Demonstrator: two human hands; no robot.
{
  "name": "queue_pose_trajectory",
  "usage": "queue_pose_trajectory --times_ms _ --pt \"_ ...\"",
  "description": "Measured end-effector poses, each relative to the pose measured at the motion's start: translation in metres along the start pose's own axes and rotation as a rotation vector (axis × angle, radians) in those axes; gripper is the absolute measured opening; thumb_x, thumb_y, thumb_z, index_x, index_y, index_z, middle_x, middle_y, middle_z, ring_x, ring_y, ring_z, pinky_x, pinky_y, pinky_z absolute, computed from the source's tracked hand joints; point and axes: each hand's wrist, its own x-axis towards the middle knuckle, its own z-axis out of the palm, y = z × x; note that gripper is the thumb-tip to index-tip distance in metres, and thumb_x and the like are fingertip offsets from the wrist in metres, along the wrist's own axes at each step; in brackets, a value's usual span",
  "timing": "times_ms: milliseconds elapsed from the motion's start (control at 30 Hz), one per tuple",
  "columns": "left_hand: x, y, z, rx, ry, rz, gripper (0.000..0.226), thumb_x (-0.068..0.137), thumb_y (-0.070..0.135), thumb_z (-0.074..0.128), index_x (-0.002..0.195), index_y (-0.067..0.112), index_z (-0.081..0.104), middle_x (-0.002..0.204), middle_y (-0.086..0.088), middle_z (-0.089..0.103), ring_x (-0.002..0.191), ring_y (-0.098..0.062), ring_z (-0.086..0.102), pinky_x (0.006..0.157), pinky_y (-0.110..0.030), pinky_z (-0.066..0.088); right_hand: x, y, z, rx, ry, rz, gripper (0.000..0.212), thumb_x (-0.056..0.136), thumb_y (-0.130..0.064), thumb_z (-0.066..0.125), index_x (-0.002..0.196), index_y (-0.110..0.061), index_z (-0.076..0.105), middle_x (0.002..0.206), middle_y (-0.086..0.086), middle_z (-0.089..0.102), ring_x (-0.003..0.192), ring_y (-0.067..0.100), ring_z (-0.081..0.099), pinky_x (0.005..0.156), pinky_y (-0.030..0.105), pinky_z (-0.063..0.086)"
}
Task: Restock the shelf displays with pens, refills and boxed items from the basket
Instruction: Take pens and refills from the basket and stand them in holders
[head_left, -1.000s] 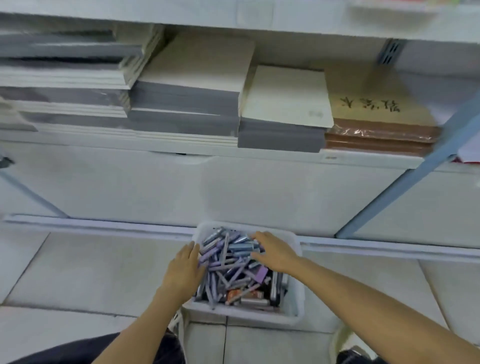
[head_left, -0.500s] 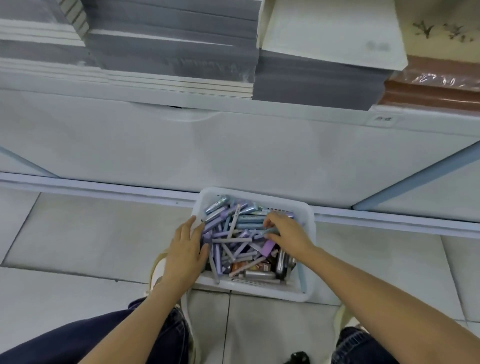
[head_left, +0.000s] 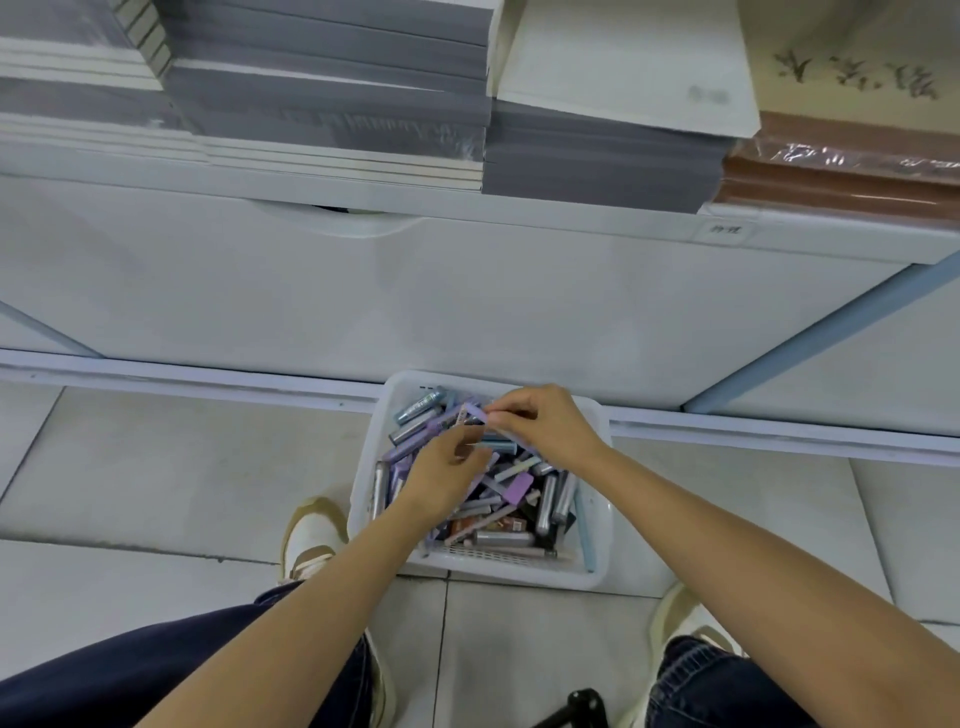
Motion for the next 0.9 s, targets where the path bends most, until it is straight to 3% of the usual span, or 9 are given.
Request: queue_pose_trajectory --times_ms 133,200,300,367,467,567,700,800,900 --pt "0.005 0.006 0.007 -0.194 -0.121 0.076 0.037 0.098 0.023 0.055 0.134 0.022 0.05 0.134 0.002 0.056 0.121 -0.008 0.053 0.096 -0.021 0.048 0.005 -0.022 -0.003 0.242 -0.033 0.025 0.013 0.09 -0.01 0.066 0.1 -0.01 0.074 0.083 0.001 0.075 0.058 0.004 0.06 0.06 0.018 0.05" --pt "0.006 0.01 0.01 -0.258 -0.174 0.089 0.024 0.1 0.025 0.051 0.123 0.029 0.054 0.125 0.006 0.061 0.114 -0.003 0.056 0.09 -0.016 0.049 0.007 -0.028 -0.004 0.33 -0.043 0.053 0.016 0.091 -0.011 0.065 0.104 -0.004 0.072 0.086 0.008 0.075 0.057 0.013 0.057 0.063 0.025 0.052" --pt "0.009 0.006 0.007 -0.219 -0.167 0.072 0.02 0.104 0.021 0.042 0.115 0.023 0.058 0.114 0.003 0.064 0.11 -0.012 0.058 0.099 -0.028 0.045 0.008 -0.027 -0.005 0.462 -0.03 0.103 0.018 0.091 -0.007 0.064 0.107 -0.001 0.069 0.09 0.011 0.074 0.063 0.017 0.065 0.068 0.025 0.055" --pt "0.009 0.002 0.005 -0.223 -0.126 0.042 0.024 0.105 0.015 0.037 0.106 0.01 0.06 0.095 -0.007 0.062 0.09 -0.022 0.058 0.087 -0.035 0.048 0.007 -0.02 -0.005 0.494 -0.048 0.125 0.02 0.092 -0.005 0.061 0.111 0.0 0.066 0.101 0.015 0.073 0.086 0.028 0.071 0.076 0.03 0.058" --pt "0.01 -0.007 -0.002 -0.251 0.017 -0.048 0.028 0.104 0.01 0.034 0.094 0.012 0.059 0.072 -0.003 0.053 0.063 -0.014 0.046 0.056 -0.019 0.044 0.007 -0.008 -0.002 0.501 -0.078 0.151 0.021 0.092 -0.003 0.06 0.113 -0.002 0.064 0.101 0.012 0.072 0.089 0.019 0.071 0.074 0.026 0.057" --pt "0.011 -0.023 -0.02 -0.22 0.11 -0.082 0.029 0.103 0.014 0.035 0.082 0.012 0.054 0.062 0.0 0.041 0.054 -0.012 0.033 0.048 -0.02 0.032 0.009 0.004 0.007 0.399 -0.081 0.242 0.019 0.094 -0.008 0.06 0.112 -0.002 0.064 0.101 0.015 0.072 0.082 0.016 0.071 0.065 0.021 0.055" --pt "0.008 -0.04 -0.046 -0.16 0.208 -0.051 0.037 0.104 0.035 0.038 0.08 0.012 0.056 0.06 0.003 0.044 0.051 -0.009 0.036 0.051 -0.022 0.032 0.003 0.026 0.027 -0.102 -0.219 0.518 0.033 0.097 -0.027 0.057 0.098 0.004 0.068 0.086 0.02 0.071 0.066 0.022 0.067 0.063 0.027 0.057" --pt "0.006 -0.05 -0.051 -0.083 0.245 -0.02 0.032 0.105 0.026 0.037 0.089 0.01 0.06 0.063 0.003 0.048 0.055 -0.011 0.042 0.056 -0.026 0.037 -0.007 0.033 0.057 -0.267 -0.134 0.43 0.043 0.093 -0.038 0.061 0.091 0.005 0.068 0.072 0.014 0.061 0.065 0.023 0.058 0.061 0.029 0.043" --pt "0.005 -0.057 -0.052 -0.032 0.263 -0.026 0.03 0.105 0.024 0.036 0.094 0.01 0.06 0.067 -0.001 0.051 0.06 -0.015 0.044 0.06 -0.031 0.038 -0.011 0.027 0.082 -0.183 -0.031 0.349 0.039 0.089 -0.04 0.066 0.106 -0.005 0.059 0.095 -0.001 0.06 0.084 0.013 0.058 0.071 0.03 0.044"
